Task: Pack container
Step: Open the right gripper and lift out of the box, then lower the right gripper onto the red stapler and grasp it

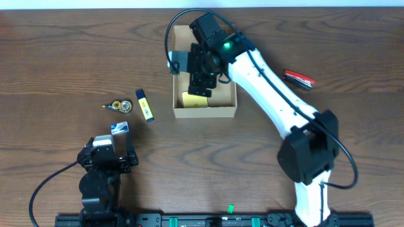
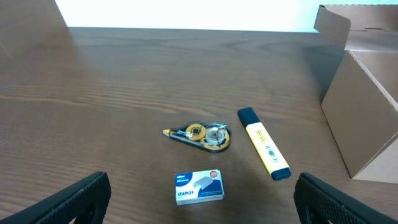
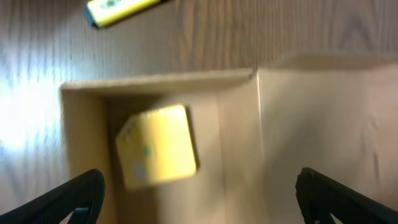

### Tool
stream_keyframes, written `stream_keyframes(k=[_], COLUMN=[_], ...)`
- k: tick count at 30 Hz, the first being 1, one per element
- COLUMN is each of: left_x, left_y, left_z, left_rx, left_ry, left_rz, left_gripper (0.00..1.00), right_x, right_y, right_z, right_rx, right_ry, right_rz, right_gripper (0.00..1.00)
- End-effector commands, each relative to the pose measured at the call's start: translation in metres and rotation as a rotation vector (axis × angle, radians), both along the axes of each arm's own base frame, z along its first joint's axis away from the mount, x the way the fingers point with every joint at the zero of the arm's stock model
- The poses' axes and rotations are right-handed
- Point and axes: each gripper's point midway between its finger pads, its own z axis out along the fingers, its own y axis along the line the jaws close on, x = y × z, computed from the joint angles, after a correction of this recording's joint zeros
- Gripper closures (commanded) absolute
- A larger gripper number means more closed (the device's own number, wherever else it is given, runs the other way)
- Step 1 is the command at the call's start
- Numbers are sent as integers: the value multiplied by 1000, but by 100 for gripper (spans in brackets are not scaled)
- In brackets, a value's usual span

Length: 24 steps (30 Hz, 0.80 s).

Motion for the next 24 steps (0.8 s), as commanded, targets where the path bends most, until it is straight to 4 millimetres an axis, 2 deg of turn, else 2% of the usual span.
stream_keyframes(k=[1, 3, 6, 9, 11, 13, 19, 24], left_x=[-1, -1, -1, -1, -1, -1, -1, -1], left_y=[-2, -2, -2, -2, -2, -2, -2, -2], left_z=[-12, -12, -12, -12, -12, -12, -12, -12], left_rx=[-10, -10, -10, -10, -10, -10, -10, -10], left_ry=[32, 32, 32, 32, 32, 32, 32, 32], left_rz=[-13, -13, -13, -13, -13, -13, -13, -13], left_gripper=[5, 5, 5, 5, 5, 5, 5, 5], right_x=[4, 2, 10, 16, 23, 34, 51, 50], right_y=[-30, -49, -85, -115, -137, -168, -241, -289], right_z=[29, 34, 48, 56, 58, 59, 48, 14], right_rx=[-69, -99, -114, -119, -121, -132, -148, -170], right_ry=[-66, -50, -50, -44, -45, -46, -29, 27], right_rz=[-79, -131, -277, -343, -394, -464, -610, -710], right_gripper=[2, 4, 4, 4, 3, 3, 2, 3])
